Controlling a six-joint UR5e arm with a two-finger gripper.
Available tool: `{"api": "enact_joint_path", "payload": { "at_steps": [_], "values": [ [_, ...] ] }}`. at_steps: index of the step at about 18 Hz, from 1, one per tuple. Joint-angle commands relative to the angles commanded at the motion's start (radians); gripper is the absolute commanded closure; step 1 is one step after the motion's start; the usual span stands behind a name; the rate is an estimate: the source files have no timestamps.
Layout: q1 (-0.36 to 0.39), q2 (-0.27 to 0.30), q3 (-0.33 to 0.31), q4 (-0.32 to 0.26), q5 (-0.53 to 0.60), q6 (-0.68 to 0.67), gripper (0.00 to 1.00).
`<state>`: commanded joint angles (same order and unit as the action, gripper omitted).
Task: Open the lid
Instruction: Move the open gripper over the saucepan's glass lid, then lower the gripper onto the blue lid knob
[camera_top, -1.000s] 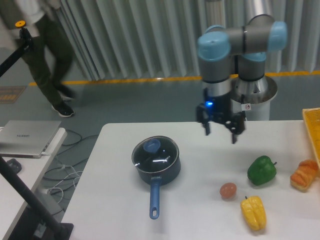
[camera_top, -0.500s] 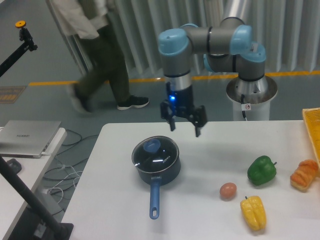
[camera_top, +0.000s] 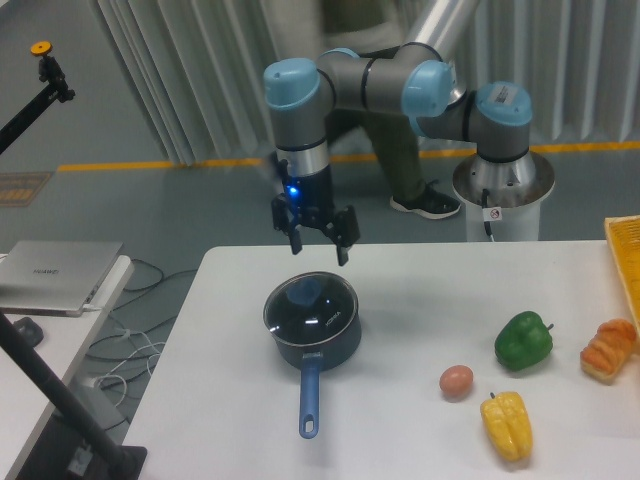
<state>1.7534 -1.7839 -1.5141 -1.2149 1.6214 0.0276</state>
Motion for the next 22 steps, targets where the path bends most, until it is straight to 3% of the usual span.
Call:
{"api": "enact_joint_path", "payload": {
  "at_steps": [5,12,22],
  "values": [
    [-0.031,-0.043,0.005,0.0,0.02,-0.002,0.0],
    [-0.046,-0.049,0.005,-0.002,0.023,-0.005,0.0],
    [-0.051,-0.101,0.006,0.0,0.041,-0.006,0.0]
  ]
}}
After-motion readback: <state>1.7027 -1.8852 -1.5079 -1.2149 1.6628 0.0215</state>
